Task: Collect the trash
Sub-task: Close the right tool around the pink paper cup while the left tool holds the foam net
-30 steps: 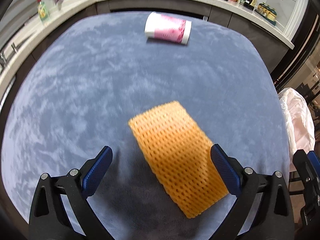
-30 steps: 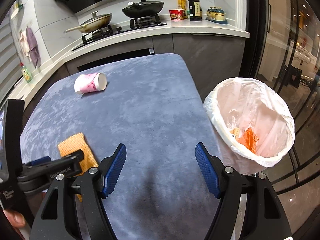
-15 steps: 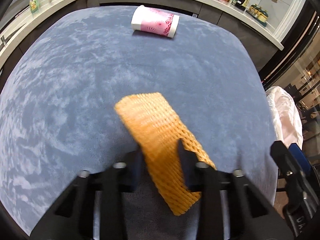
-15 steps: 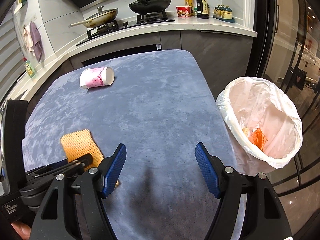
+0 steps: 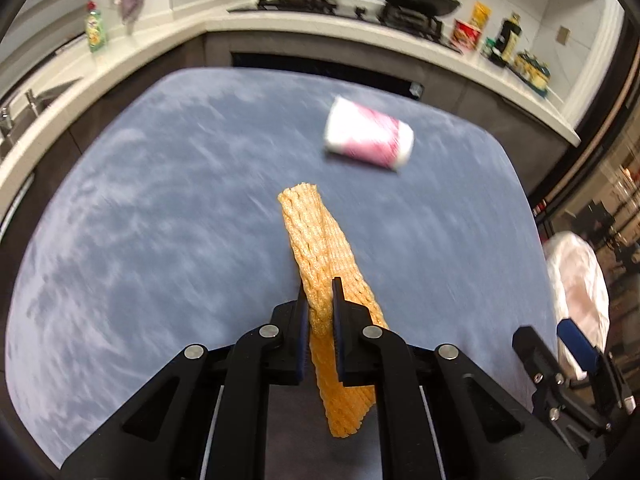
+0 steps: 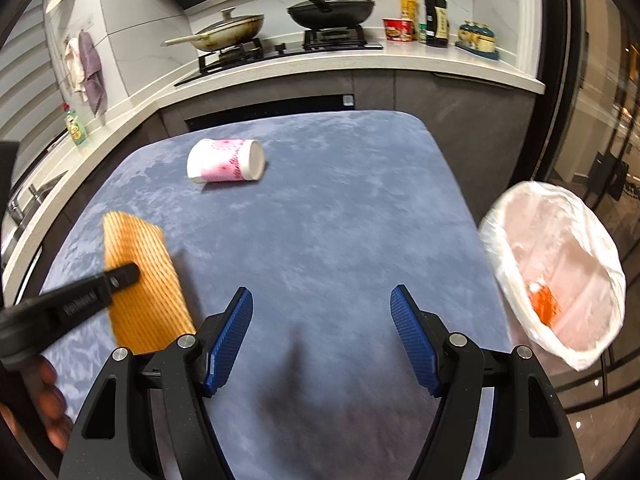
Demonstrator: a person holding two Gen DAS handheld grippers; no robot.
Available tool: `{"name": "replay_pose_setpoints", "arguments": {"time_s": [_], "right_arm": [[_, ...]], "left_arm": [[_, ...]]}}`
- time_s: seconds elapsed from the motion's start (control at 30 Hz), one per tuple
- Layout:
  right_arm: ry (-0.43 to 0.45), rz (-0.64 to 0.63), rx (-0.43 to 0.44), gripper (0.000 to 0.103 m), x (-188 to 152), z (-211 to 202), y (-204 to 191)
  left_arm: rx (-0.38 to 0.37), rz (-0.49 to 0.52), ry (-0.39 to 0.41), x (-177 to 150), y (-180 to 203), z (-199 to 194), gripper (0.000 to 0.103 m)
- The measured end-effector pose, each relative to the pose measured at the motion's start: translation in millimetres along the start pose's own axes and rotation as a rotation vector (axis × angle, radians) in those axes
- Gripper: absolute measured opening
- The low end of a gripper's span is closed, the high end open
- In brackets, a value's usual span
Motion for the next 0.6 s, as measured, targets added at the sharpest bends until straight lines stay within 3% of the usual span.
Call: {"name": "replay_pose_setpoints", "arguments": {"time_s": [0.4,0.6], "right_arm": [[0.012,-0.010,0.076,0.069,50.8,55.7,-64.9],[0.015,0.008,0.088,0.069,81.9,94.6,-94.3]], "left_arm": [[0.030,-0.078,0.083,76.1,-59.5,5.7,0.009],[0.024,-0.091,0.091,97.8,-73.5,18.8,0.009]]}}
Point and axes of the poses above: each gripper's, at about its wrist camera, not at the fingertips, and z roughly the way its jaws point, y to its right, x to its top, the point moved 10 cm from there along z, roughly the way its jaws point, and after that the axes turned 1 degree about y, right-handed, at the moved point
